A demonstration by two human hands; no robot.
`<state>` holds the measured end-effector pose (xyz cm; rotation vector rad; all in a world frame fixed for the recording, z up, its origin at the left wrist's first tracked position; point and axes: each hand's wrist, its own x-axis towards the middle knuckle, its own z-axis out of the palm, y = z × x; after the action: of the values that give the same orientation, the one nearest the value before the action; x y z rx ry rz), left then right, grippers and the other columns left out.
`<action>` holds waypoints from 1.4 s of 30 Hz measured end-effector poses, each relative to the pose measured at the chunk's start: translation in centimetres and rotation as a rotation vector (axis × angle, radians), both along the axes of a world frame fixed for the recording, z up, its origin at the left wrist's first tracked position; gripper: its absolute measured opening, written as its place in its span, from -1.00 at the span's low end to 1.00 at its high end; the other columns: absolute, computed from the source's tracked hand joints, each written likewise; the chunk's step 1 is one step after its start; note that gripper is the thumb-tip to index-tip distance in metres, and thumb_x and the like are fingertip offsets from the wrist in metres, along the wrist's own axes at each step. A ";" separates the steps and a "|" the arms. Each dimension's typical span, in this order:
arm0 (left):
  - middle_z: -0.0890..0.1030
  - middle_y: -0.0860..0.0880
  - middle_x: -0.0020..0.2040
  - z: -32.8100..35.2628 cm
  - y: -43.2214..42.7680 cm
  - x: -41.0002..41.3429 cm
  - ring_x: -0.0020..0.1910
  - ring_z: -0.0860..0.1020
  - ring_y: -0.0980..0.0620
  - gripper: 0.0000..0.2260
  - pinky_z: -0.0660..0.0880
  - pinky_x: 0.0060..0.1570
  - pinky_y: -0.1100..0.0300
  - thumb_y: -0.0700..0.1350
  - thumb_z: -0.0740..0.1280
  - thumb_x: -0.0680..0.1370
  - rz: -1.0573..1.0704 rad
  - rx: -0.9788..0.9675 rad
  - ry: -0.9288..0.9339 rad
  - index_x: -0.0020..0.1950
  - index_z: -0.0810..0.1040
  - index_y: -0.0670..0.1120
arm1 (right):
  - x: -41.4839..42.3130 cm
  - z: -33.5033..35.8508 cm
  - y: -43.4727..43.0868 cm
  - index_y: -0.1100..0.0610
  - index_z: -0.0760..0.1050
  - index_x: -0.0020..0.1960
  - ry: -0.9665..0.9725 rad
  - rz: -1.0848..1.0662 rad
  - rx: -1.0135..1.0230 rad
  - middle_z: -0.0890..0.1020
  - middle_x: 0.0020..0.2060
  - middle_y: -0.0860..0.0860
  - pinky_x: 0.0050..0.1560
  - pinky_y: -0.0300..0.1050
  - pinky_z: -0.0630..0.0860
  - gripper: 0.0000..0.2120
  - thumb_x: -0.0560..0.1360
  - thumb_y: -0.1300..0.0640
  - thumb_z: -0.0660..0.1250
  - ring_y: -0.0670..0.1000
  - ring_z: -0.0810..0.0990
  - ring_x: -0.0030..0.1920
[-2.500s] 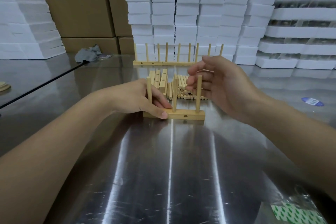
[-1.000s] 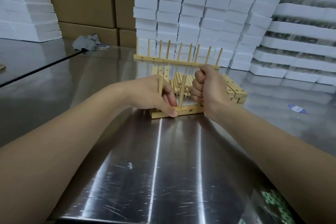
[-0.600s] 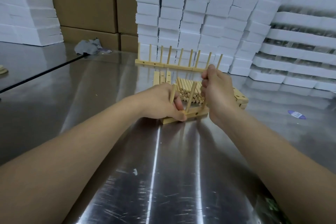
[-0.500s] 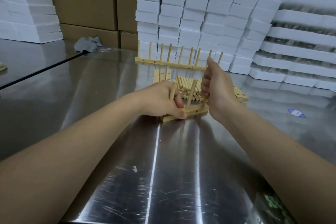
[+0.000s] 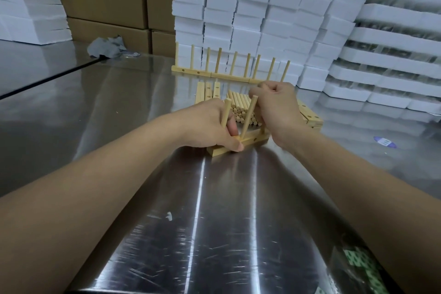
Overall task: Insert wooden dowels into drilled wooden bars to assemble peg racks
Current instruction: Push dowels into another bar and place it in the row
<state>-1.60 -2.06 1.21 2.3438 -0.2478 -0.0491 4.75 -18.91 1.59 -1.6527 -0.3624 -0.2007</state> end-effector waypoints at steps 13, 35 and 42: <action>0.72 0.04 -0.22 0.1 0.0 0.0 -0.22 0.63 0.12 -0.77 0.47 -0.16 0.21 0.06 0.67 0.42 -0.004 0.012 0.014 -0.11 0.72 -0.02 | 0.5 -0.2 -0.4 -0.04 0.18 -0.43 0.106 0.130 0.125 0.17 -0.50 -0.02 -0.46 -0.12 0.14 -0.47 0.59 0.04 0.41 0.02 0.11 -0.50; 0.66 0.27 -0.33 -0.6 0.3 0.7 -0.32 0.55 0.42 -0.80 0.37 -0.17 0.27 0.04 0.66 0.43 -0.025 0.010 0.003 -0.14 0.73 -0.03 | 0.9 -1.1 -0.1 -0.05 0.15 -0.42 0.040 0.014 0.046 0.15 -0.46 0.00 -0.39 -0.12 0.08 -0.57 0.39 0.30 0.30 -0.01 0.13 -0.46; 0.73 0.11 -0.26 -0.3 0.2 0.4 -0.29 0.61 0.31 -0.79 0.43 -0.15 0.26 0.04 0.66 0.43 -0.028 0.018 0.013 -0.10 0.72 -0.02 | 0.8 -1.4 -0.1 -0.04 0.13 -0.38 0.048 0.030 0.094 0.12 -0.43 0.00 -0.41 -0.11 0.05 -0.58 0.37 0.33 0.30 -0.02 0.12 -0.46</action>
<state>-1.17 -1.88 0.88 2.3577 -0.2753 -0.0802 5.54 -19.02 0.24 -1.5559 -0.3362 -0.1538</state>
